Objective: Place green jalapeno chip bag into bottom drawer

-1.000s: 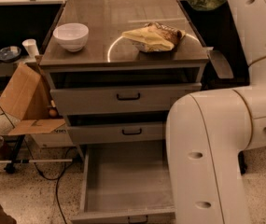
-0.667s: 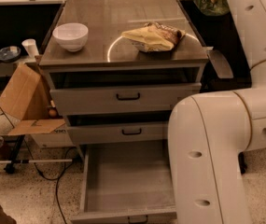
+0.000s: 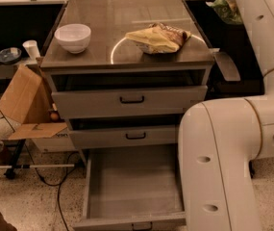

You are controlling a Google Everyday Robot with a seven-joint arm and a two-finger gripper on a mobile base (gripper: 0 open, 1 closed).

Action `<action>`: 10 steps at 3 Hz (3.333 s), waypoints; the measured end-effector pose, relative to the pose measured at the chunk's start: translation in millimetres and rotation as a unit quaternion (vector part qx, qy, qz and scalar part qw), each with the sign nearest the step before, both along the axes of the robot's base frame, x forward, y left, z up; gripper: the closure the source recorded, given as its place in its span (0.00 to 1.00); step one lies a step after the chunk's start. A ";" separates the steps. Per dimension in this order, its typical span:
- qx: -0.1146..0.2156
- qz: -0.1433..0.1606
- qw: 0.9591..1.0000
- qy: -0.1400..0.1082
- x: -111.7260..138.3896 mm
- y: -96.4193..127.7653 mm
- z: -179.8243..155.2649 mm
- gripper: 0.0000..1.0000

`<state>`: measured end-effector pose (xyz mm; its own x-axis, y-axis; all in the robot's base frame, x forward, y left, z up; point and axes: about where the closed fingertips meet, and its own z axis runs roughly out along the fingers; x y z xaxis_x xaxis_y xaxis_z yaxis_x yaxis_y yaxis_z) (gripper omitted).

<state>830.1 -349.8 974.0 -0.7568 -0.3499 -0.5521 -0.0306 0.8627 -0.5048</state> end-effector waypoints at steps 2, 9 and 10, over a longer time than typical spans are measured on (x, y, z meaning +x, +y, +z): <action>-0.009 -0.041 0.999 0.033 -7.2 -37.2 -42.2 1.00; -0.045 -0.114 0.971 0.205 -55.3 -89.5 -168.9 1.00; -0.048 -0.131 0.962 0.235 -69.7 -101.5 -189.2 1.00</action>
Offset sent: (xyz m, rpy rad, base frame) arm 0.0756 -0.0939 -0.0052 -0.0280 0.1108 -0.1297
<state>760.3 -451.2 784.8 -0.9842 -0.1448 -0.1022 -0.0623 0.8224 -0.5654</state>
